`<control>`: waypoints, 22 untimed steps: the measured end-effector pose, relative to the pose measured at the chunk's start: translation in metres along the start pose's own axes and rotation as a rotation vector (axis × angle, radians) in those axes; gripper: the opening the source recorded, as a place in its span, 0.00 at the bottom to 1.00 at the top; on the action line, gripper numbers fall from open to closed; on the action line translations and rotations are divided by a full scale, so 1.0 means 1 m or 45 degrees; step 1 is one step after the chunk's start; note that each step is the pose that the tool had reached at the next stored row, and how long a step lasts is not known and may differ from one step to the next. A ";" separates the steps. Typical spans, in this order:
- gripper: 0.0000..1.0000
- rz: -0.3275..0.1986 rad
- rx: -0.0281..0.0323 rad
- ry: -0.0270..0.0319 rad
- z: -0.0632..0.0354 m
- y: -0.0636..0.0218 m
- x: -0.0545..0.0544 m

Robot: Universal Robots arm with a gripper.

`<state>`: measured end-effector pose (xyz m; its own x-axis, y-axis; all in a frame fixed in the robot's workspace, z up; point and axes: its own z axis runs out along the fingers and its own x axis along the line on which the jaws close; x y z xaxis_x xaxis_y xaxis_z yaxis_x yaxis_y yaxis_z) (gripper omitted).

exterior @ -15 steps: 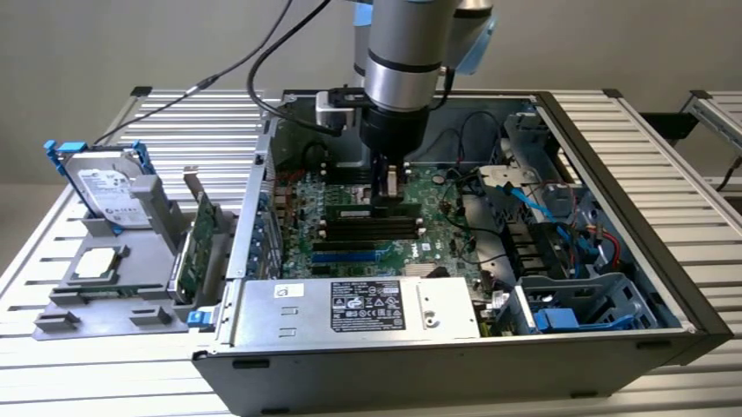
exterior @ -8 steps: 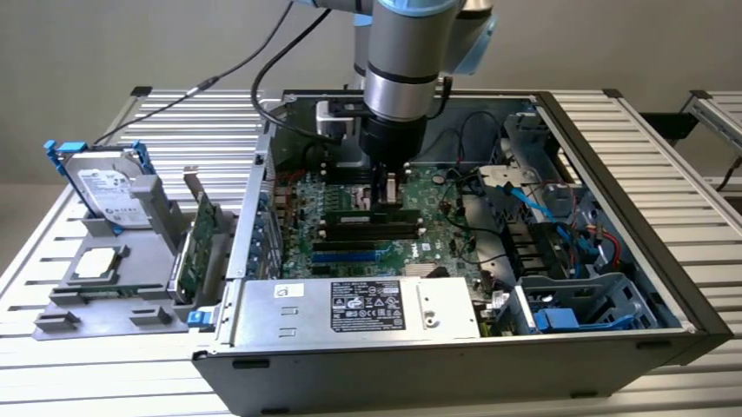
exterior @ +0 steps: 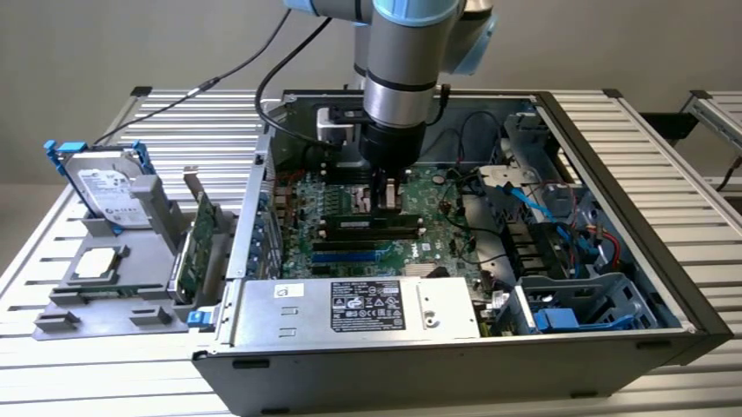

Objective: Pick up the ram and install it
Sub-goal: 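Insert the ram into the slot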

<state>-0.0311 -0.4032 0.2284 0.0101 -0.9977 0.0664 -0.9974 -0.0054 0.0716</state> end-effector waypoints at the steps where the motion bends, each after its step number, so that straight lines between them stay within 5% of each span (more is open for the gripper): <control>1: 0.14 0.000 0.0000 0.0000 0.0000 0.0000 0.000; 22: 0.14 0.000 0.0001 0.0004 0.0053 -0.0006 -0.002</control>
<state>-0.0310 -0.4016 0.2229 0.0102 -0.9977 0.0667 -0.9974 -0.0054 0.0715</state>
